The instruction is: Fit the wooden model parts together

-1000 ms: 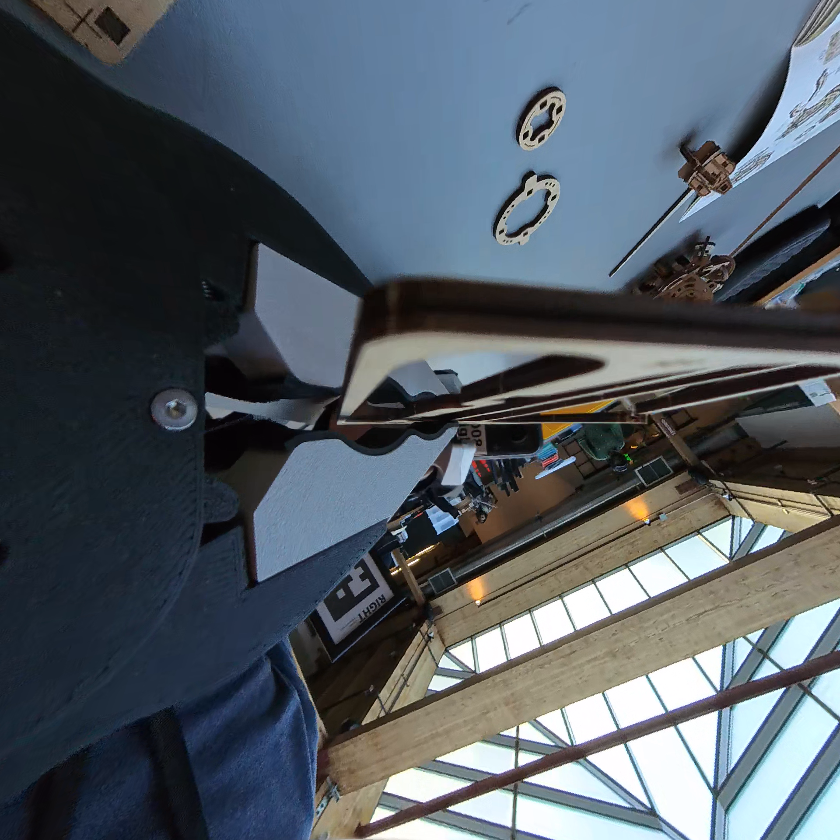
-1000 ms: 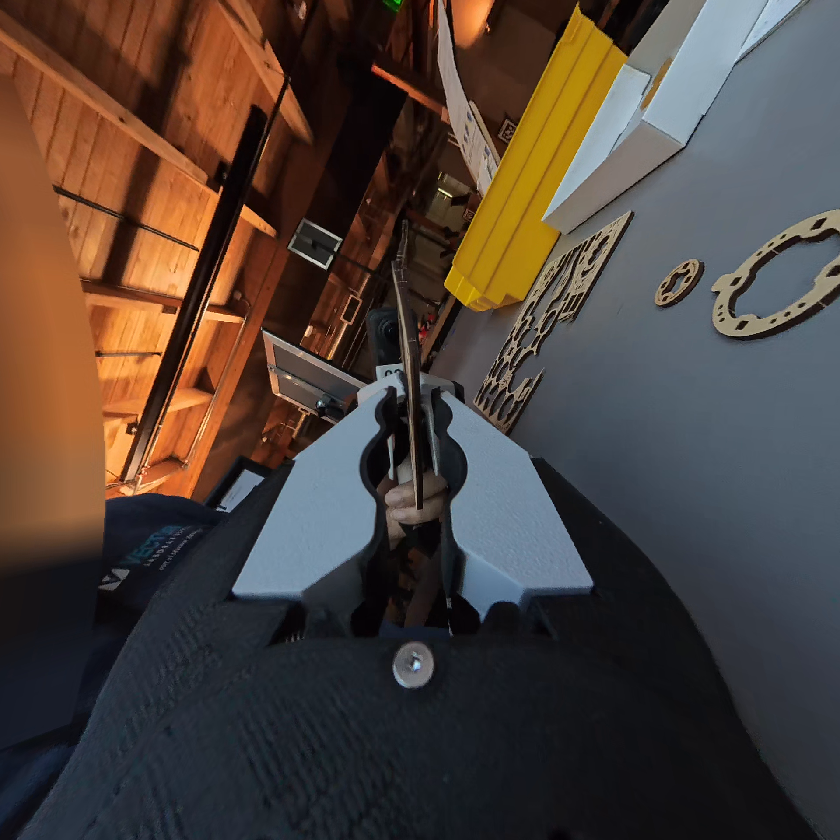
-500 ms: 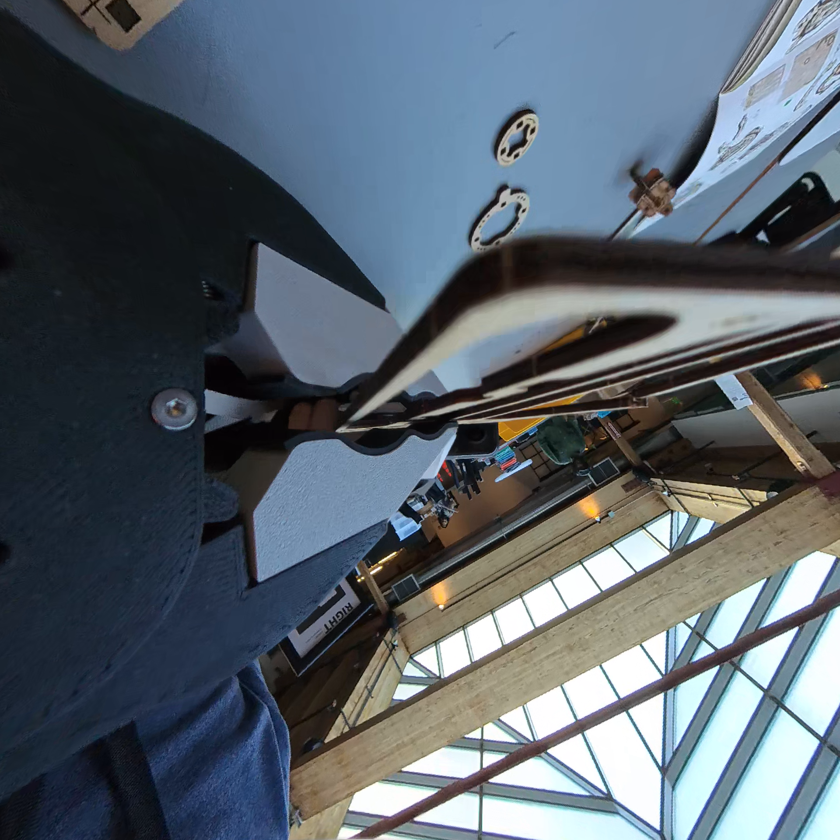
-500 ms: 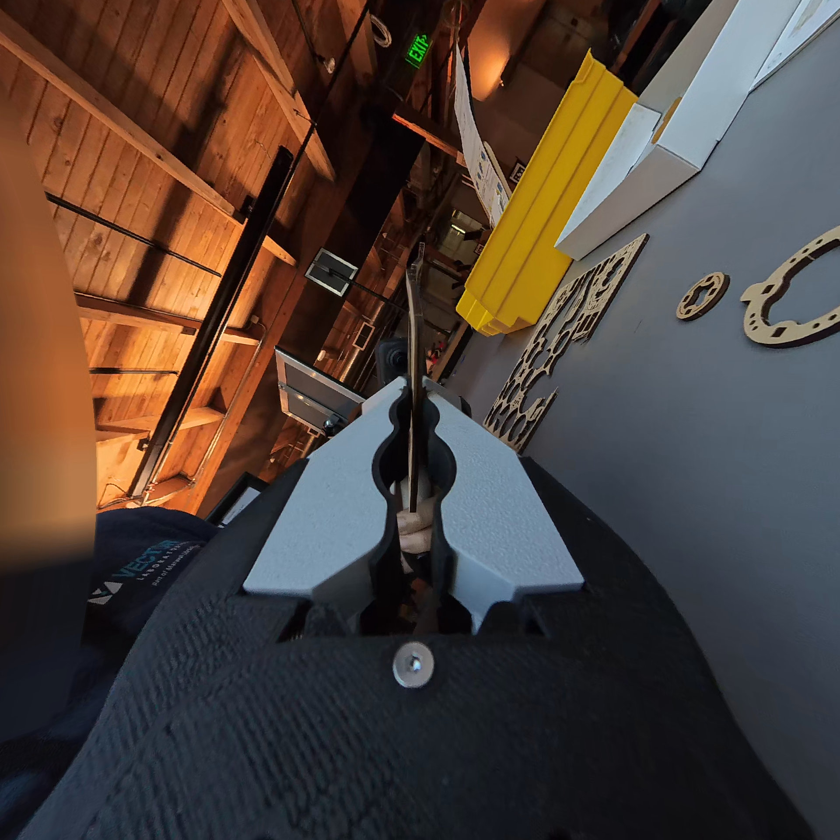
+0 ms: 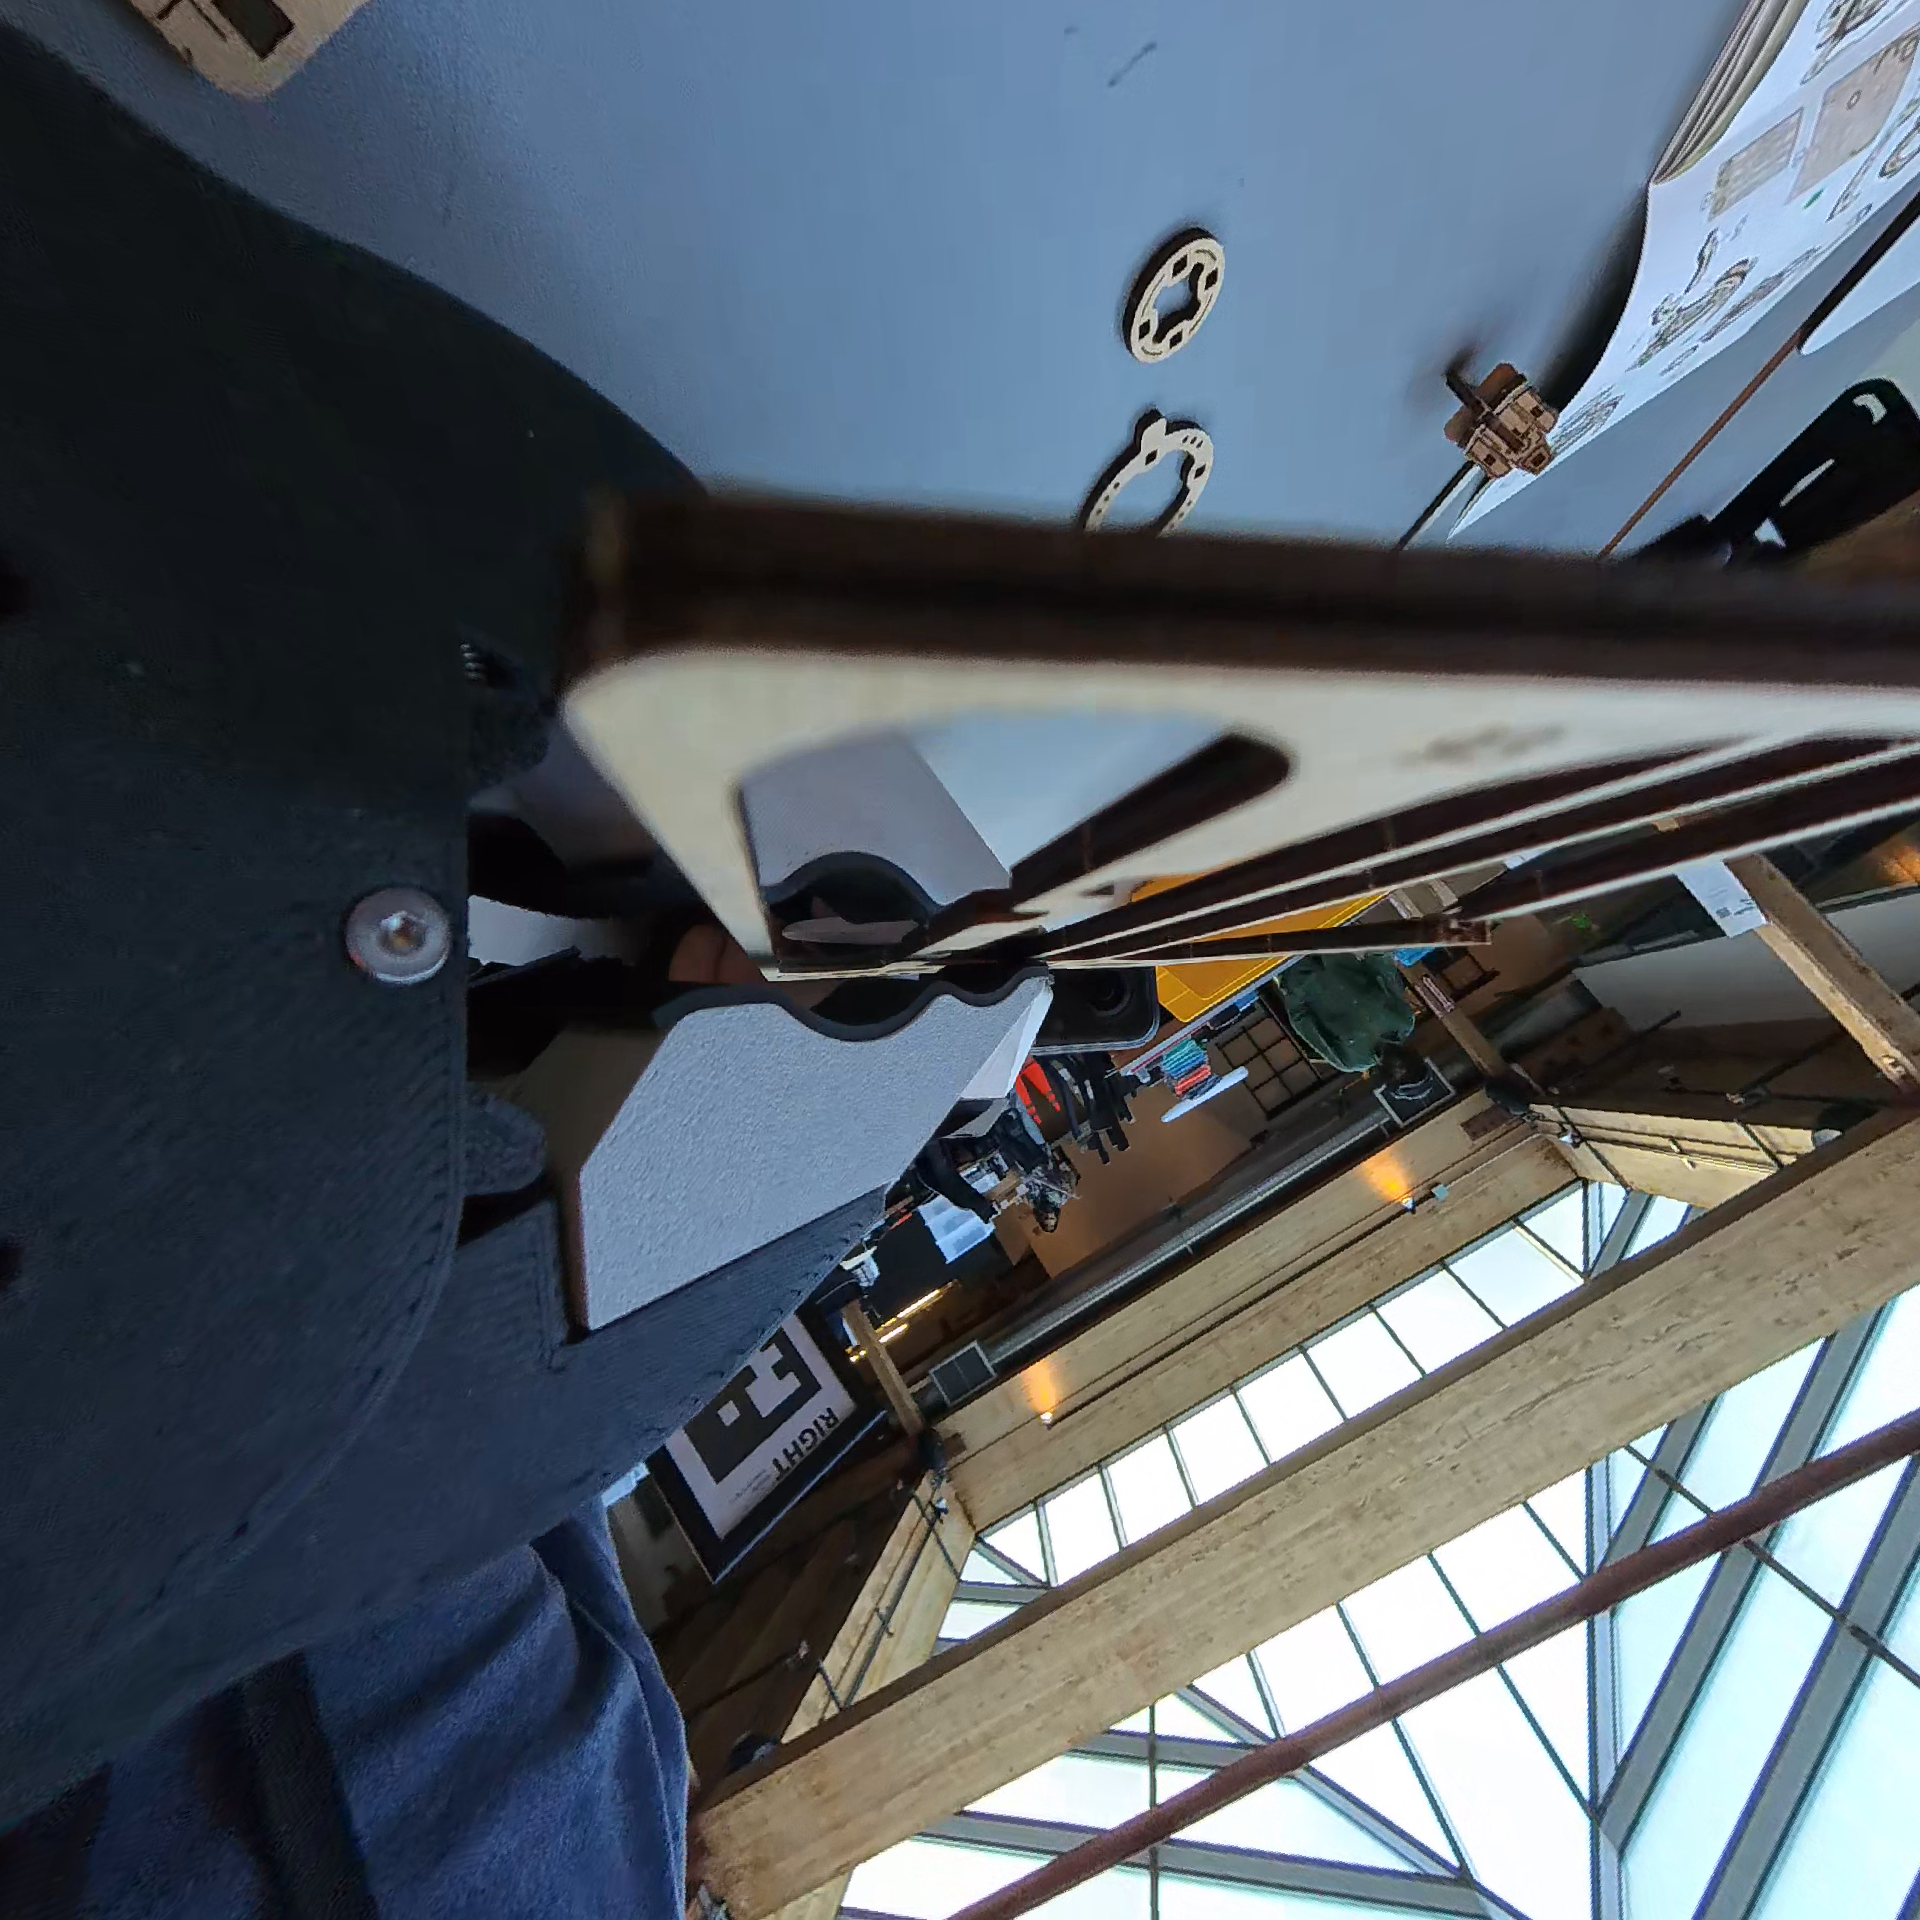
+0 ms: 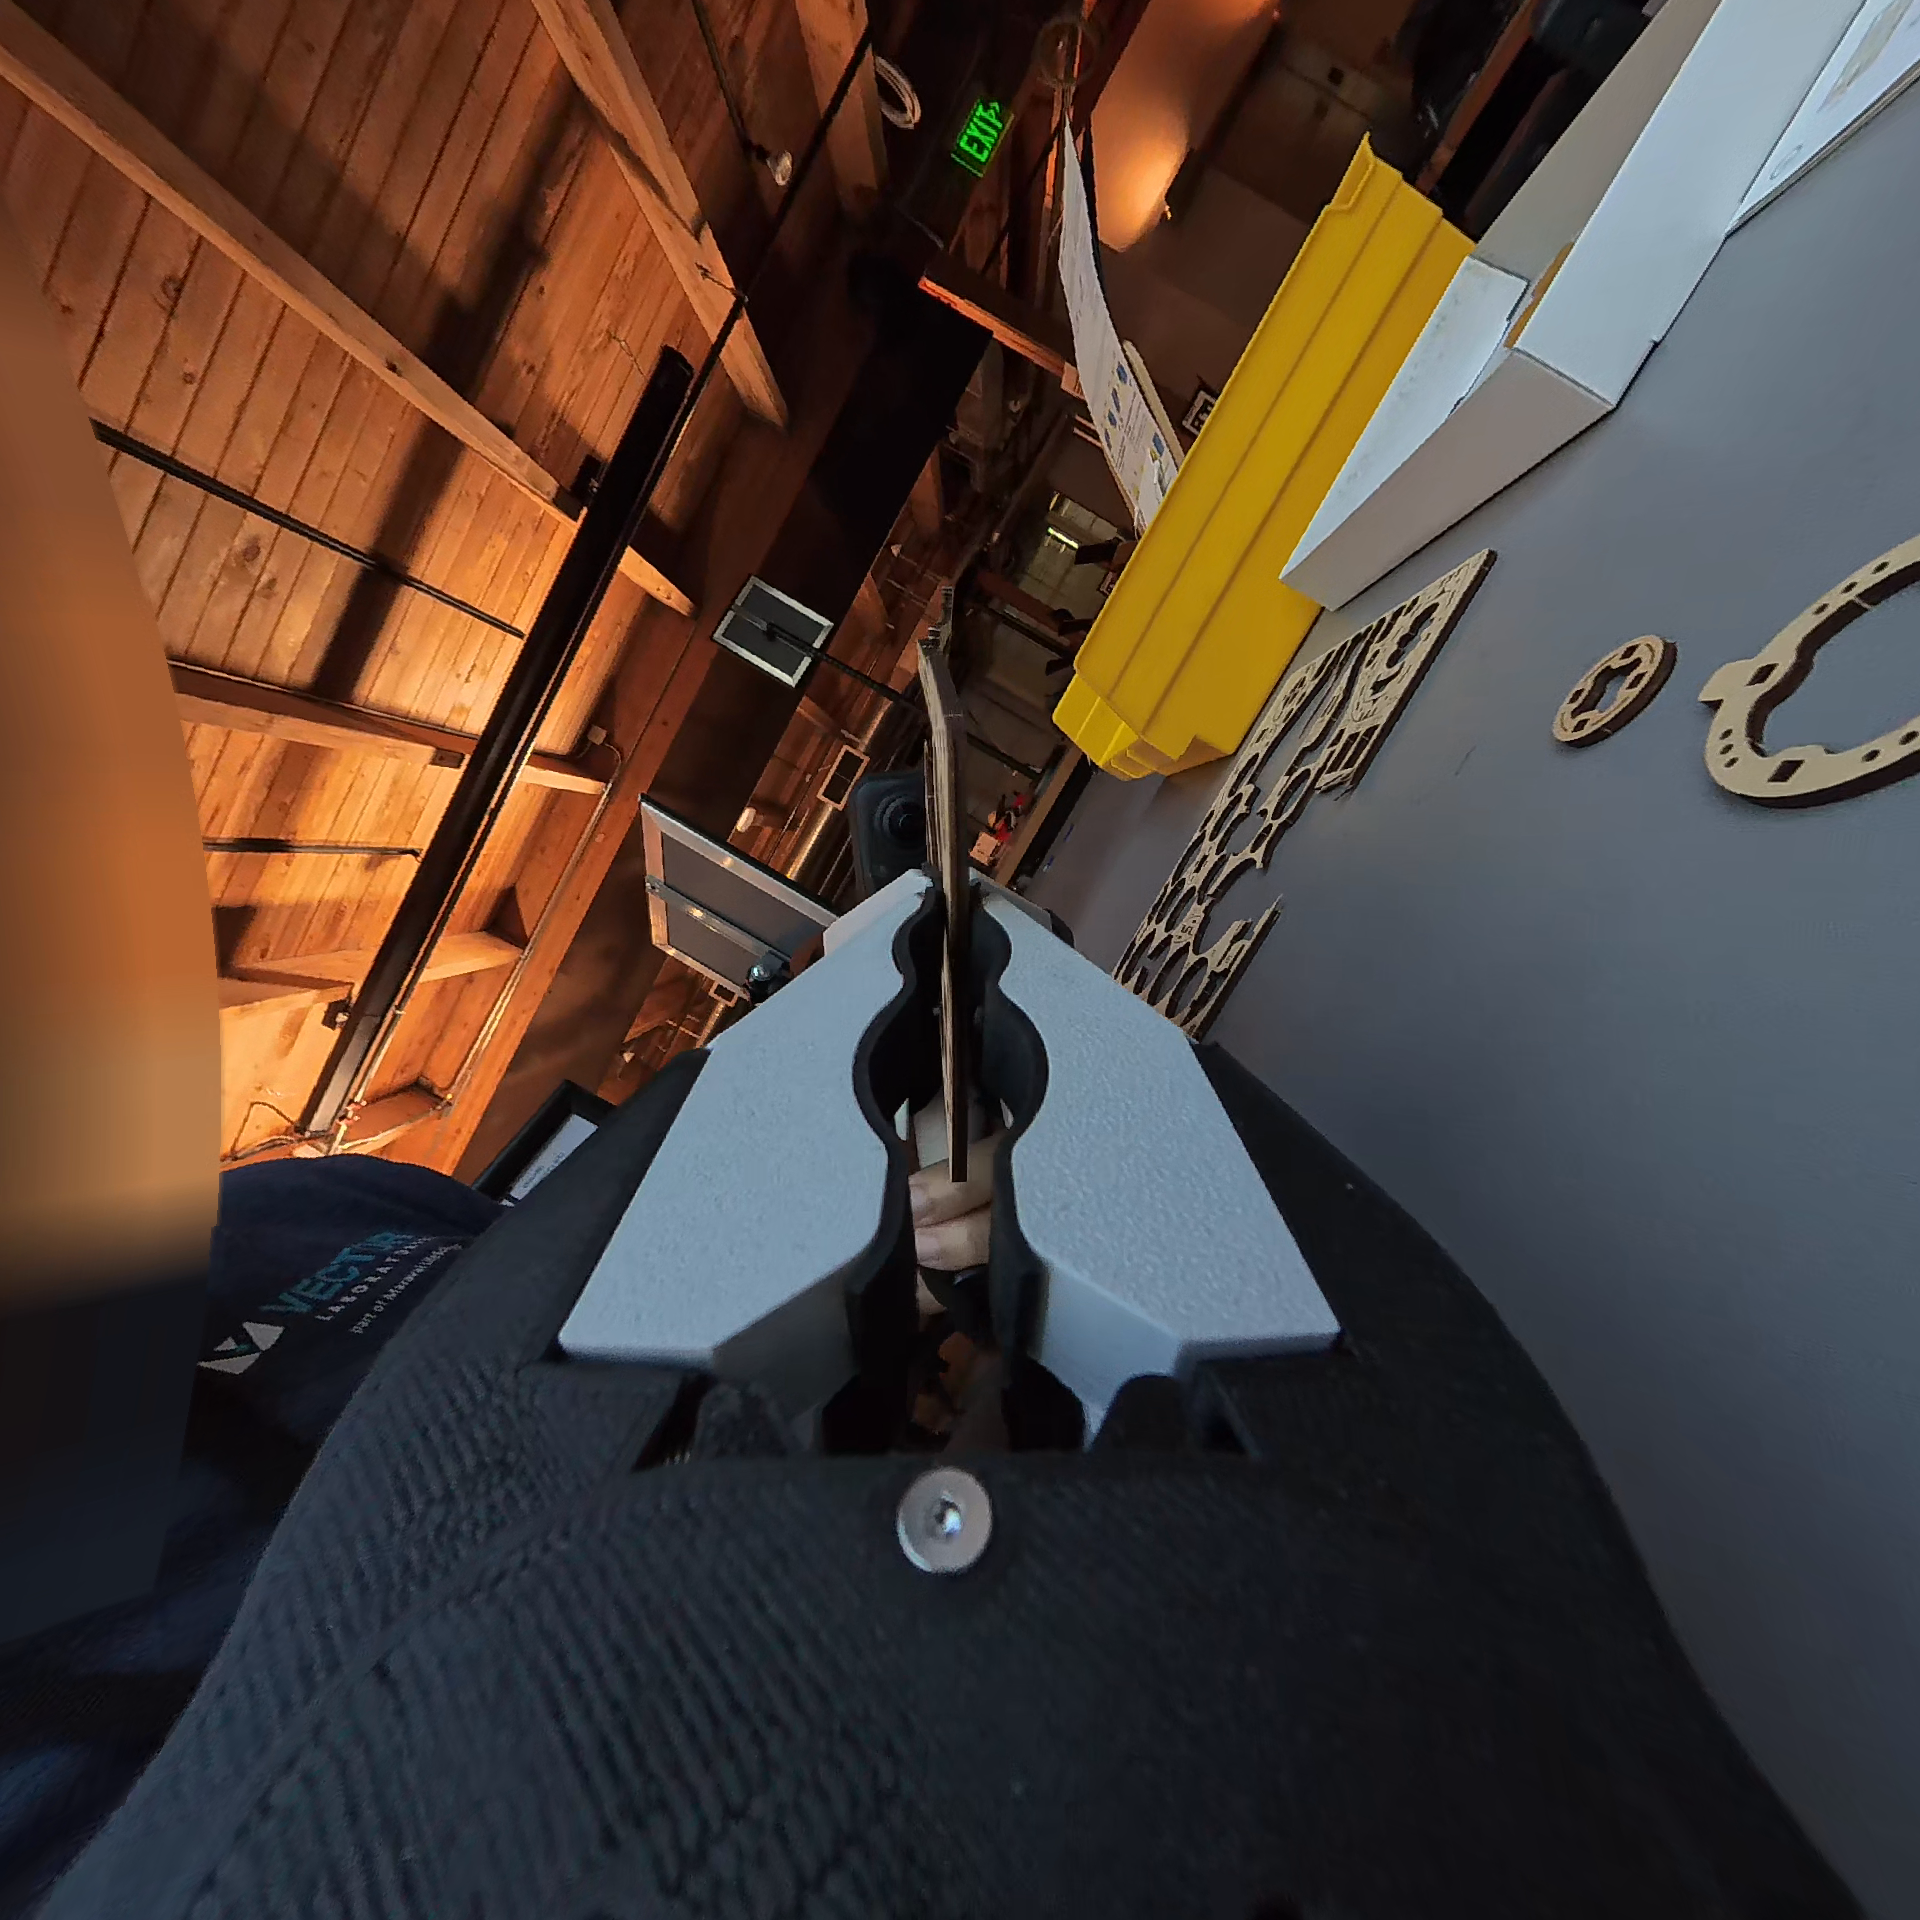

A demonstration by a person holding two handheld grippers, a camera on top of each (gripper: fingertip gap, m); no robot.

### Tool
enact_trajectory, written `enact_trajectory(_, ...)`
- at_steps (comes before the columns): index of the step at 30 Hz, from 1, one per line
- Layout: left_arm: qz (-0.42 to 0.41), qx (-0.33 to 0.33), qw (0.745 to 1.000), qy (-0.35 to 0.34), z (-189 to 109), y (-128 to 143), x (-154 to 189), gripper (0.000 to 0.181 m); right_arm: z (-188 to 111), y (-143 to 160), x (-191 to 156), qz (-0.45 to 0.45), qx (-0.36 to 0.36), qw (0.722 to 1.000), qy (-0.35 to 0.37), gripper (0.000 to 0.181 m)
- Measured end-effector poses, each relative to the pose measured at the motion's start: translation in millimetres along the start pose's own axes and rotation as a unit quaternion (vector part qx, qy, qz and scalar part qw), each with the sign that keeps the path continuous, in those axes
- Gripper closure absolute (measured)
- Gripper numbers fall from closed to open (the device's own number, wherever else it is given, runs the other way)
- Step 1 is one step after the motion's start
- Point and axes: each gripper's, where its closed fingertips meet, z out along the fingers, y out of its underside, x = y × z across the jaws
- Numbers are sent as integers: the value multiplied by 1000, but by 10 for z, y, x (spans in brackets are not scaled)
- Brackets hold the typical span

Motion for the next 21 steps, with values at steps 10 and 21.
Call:
enact_trajectory(10,-21,26,999,-7,-45,3,-43,180,26,31,53,-42,0,998,38,180)
enact_trajectory(21,-12,47,999,-17,-69,14,-67,180,33,58,79,-53,-6,997,54,180)
